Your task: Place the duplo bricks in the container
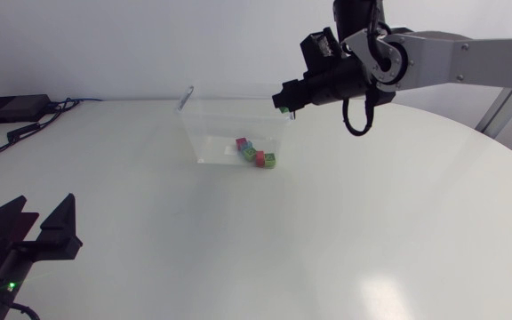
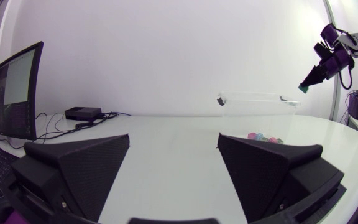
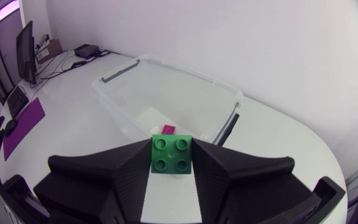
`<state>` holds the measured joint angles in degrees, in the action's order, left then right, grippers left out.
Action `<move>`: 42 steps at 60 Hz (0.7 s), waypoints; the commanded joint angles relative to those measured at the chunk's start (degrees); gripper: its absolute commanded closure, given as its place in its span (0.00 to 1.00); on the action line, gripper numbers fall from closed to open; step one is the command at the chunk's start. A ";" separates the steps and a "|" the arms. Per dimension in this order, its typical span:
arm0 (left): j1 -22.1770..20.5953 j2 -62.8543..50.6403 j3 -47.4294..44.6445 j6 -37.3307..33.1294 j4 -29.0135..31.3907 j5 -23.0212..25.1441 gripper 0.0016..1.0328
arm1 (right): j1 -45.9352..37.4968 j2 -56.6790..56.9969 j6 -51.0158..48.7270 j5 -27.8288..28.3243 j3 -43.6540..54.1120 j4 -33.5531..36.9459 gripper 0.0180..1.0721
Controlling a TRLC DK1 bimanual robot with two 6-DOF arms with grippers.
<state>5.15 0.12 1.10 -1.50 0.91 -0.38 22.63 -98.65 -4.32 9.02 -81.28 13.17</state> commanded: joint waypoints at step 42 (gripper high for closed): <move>0.39 0.58 -1.02 -0.26 -0.47 0.38 0.04 | -1.54 -15.34 -1.13 1.88 -16.20 2.48 0.69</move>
<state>5.15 0.12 1.10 -1.50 0.91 -0.40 21.23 -111.48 -4.54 10.52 -95.04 15.25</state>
